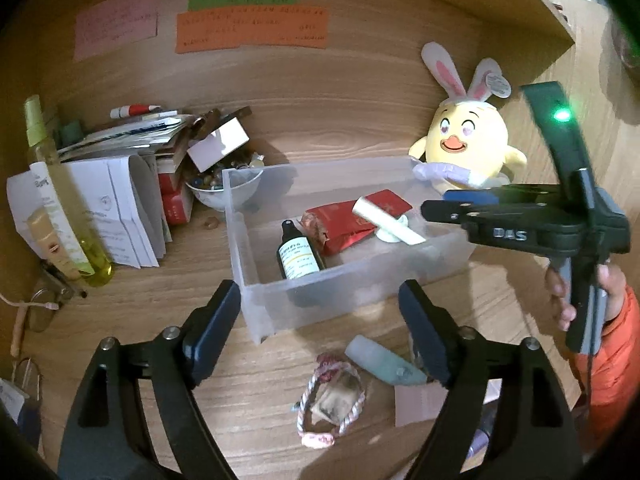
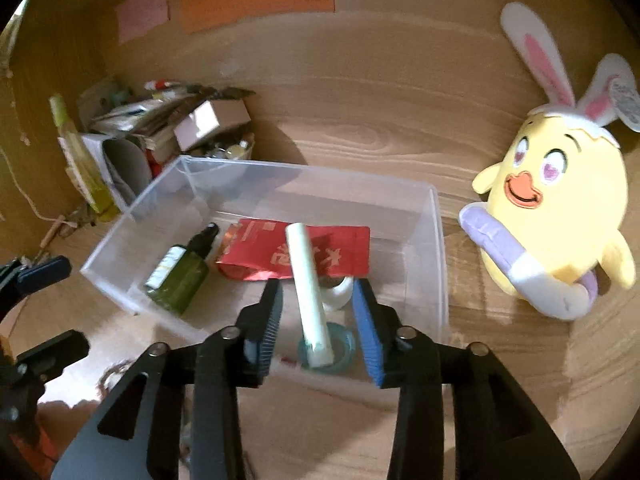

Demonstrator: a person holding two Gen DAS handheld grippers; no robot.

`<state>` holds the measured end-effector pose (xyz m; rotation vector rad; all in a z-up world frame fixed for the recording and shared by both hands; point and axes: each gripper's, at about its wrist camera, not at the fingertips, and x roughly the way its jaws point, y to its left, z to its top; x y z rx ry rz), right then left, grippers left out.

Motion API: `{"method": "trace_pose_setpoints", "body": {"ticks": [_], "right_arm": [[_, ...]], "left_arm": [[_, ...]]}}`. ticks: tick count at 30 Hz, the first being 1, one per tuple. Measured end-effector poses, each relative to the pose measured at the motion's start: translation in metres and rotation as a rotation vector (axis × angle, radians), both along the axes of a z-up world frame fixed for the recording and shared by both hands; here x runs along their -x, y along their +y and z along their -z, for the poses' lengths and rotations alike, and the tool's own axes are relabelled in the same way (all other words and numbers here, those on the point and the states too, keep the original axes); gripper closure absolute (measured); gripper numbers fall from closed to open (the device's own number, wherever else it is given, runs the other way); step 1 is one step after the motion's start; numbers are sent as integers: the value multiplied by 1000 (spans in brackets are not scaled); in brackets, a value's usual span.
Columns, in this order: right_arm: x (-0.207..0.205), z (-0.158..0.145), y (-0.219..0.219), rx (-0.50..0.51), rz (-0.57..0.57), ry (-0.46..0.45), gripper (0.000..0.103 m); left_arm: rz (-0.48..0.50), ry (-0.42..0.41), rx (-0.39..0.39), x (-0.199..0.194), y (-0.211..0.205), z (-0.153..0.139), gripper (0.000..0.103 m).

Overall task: Organize objects
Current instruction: 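Lower the pale tube into the clear box with the right gripper, then move both tools back over the items beside the box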

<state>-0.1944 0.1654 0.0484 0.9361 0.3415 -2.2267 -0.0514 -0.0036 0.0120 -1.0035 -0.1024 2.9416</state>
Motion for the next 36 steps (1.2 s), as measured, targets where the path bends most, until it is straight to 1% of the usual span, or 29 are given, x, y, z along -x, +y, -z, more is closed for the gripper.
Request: {"method": "trace_pose_setpoints", "body": {"ticks": [4,5,8,12,19,21,22,23,25,27,30,32,35,36], "right_arm": [[-21,-8,12,19,-14,26,58],[-27,-9,15,23,-17,32,57],[-41,-8,21,30,-32,34,57],[-56,1,25,29,-46,20,57],[-75,22,25,9,-74,-21,57],[-76,27,23,4,-79,-35,57],[-77,30,23,1,-83,-42,57],[-78,33,21,-4,-87,-52,57],[-79,37,20,-11,-89,-63,57],[-80,40,19,-15,-97,-71,57],[-82,41,15,-17,-106,-76,57],[-83,43,13,-21,-111,-81,57],[-84,47,11,-43,-123,-85,57],[-84,49,9,-50,-128,-86,57]], "left_arm": [[-6,-20,4,-7,-4,6,18],[-8,-29,1,-9,-5,9,18],[-13,-65,-9,-13,-10,19,18],[-18,-115,-23,-20,-15,34,18],[-3,-167,11,-37,-10,53,19],[3,-181,22,-39,-8,58,25],[7,-192,25,-39,-7,61,29],[11,-202,26,-39,-7,63,36],[14,-218,25,-38,-6,66,39],[18,-209,12,-36,-7,63,39],[41,-198,-3,-31,-4,59,48],[70,-195,-13,-26,1,56,56],[113,-204,-2,-19,9,58,62],[119,-212,7,-17,11,61,63]]}}
